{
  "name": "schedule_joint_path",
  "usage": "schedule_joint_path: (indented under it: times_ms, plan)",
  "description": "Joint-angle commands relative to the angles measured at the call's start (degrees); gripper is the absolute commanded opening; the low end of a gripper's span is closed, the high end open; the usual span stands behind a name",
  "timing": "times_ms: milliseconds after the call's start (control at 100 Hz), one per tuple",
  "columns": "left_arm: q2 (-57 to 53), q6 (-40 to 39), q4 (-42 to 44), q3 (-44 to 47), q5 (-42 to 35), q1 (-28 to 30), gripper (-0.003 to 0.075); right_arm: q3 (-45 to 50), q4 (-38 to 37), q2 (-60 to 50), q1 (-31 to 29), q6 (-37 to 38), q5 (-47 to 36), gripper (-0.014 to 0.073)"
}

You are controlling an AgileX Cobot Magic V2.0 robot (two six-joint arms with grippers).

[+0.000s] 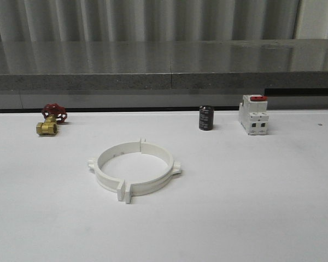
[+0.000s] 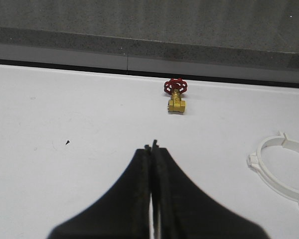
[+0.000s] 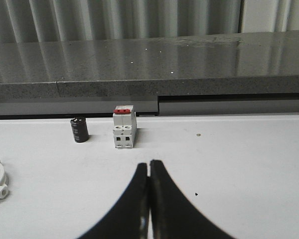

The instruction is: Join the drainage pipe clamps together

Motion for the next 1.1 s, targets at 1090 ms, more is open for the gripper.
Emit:
schedule_joint_path:
  times_ms: [1090]
  plan:
    - [-17.0, 3.6, -3.3, 25.9, -31.8, 2.4, -0.0020, -0.9, 0.0, -1.1, -0.4, -0.5, -5.0, -0.0069]
